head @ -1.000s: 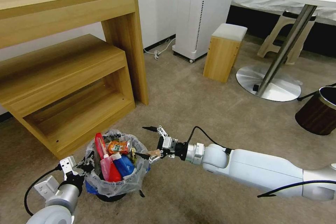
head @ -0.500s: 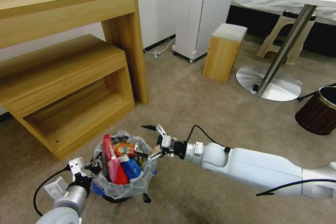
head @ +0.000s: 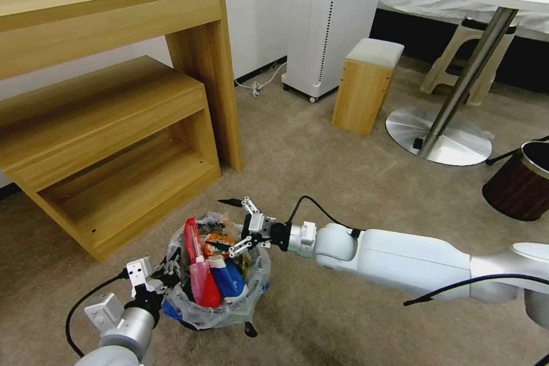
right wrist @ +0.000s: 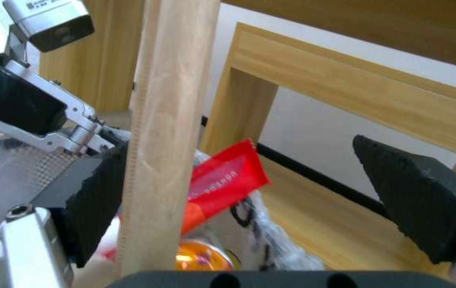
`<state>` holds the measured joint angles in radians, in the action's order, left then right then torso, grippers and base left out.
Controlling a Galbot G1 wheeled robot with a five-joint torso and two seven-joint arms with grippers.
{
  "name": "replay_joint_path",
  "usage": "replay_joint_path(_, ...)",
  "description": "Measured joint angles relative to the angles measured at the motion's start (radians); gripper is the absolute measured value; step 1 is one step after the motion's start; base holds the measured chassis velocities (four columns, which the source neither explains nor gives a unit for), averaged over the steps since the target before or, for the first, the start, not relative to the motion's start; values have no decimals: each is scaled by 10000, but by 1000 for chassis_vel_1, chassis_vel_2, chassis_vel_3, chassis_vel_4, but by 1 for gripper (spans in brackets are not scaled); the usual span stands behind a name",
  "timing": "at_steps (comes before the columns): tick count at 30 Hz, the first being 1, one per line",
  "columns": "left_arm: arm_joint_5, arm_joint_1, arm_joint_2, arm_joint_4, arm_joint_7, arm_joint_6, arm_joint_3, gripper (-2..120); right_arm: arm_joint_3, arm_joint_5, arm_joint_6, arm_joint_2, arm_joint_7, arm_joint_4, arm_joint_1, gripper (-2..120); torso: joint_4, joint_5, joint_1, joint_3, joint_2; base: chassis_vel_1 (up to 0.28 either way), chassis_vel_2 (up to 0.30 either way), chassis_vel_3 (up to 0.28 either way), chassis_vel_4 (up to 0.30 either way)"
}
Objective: Pick up the trash bin and place the garbage on the floor into it.
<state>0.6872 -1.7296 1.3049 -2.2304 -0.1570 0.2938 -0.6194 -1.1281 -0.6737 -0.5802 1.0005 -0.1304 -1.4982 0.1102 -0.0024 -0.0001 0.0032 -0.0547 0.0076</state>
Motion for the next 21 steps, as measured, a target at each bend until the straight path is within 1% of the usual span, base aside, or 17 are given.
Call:
replay_joint_path(9, 6, 79, 43, -98, 9, -4, 124, 3, -209, 73, -29, 261, 106, 192, 18, 100, -2, 0, 0, 0, -1, 0, 0, 0, 0)
replay_joint_path(21, -84, 42, 68, 0, 120, -53, 205, 3, -80, 237, -43, 181, 279, 93, 107, 100, -1, 0, 0, 0, 0, 0, 0, 0, 0)
